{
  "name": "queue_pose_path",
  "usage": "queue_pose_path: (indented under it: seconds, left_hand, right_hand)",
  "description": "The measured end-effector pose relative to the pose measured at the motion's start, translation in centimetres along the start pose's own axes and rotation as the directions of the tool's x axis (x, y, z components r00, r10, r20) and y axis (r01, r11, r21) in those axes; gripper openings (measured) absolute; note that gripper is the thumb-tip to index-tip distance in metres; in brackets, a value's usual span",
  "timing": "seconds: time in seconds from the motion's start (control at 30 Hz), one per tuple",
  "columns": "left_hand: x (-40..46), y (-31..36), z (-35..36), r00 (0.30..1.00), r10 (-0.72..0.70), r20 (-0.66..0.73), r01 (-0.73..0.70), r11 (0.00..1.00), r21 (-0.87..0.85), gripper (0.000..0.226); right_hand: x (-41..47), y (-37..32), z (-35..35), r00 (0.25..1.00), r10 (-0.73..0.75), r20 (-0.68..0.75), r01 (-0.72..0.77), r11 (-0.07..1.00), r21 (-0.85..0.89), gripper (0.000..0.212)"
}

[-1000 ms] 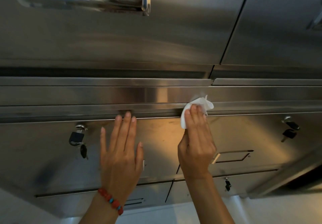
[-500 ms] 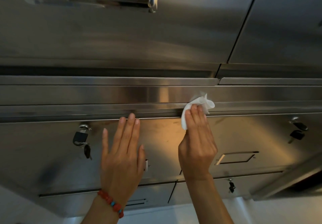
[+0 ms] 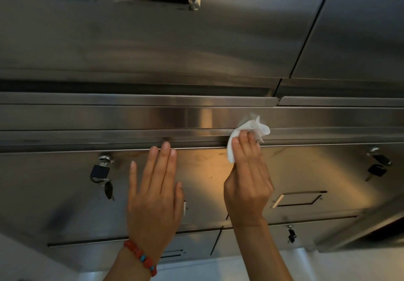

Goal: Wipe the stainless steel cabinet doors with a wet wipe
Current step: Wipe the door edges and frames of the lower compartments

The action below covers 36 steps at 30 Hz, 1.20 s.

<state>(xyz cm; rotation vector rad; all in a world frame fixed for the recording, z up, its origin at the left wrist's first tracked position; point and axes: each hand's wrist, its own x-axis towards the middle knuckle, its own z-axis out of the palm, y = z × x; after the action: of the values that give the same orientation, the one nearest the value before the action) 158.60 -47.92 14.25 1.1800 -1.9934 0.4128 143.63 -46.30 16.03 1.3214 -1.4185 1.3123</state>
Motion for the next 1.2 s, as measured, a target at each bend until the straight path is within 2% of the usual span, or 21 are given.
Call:
queue_pose_path:
  seconds: [0.2, 0.4, 0.63, 0.83, 1.03, 1.2]
  left_hand:
    - [0.0, 0.2, 0.0, 1.000, -0.007, 0.003, 0.007, 1.000, 0.012, 0.054]
    - [0.0, 0.2, 0.1, 1.000, -0.011, 0.013, 0.011, 1.000, 0.027, 0.053]
    - [-0.1, 0.1, 0.1, 1.000, 0.000, 0.006, 0.000, 0.999, 0.048, 0.052]
    - [-0.1, -0.1, 0.0, 1.000, 0.015, 0.012, -0.016, 0.997, 0.074, 0.050]
    - [-0.2, 0.1, -0.1, 1.000, 0.023, -0.020, -0.021, 0.996, 0.090, 0.050]
    - [0.1, 0.1, -0.6, 0.999, 0.030, -0.014, -0.029, 0.996, 0.080, 0.048]
  right_hand:
    - [0.4, 1.1, -0.6, 0.993, -0.109, 0.048, 0.110, 0.994, -0.005, 0.023]
    - [0.2, 1.0, -0.5, 1.000, -0.003, 0.010, 0.003, 1.000, 0.003, 0.026]
    - [0.3, 0.8, -0.4, 0.994, -0.101, 0.046, 0.099, 0.994, 0.044, 0.028]
    - [0.0, 0.5, -0.2, 1.000, 0.001, 0.011, -0.001, 0.999, 0.052, 0.027]
    - [-0.2, -1.6, 0.7, 0.998, -0.041, 0.041, 0.037, 0.993, 0.112, 0.029]
    - [-0.1, -2.0, 0.5, 0.994, -0.089, 0.063, 0.082, 0.992, 0.095, 0.030]
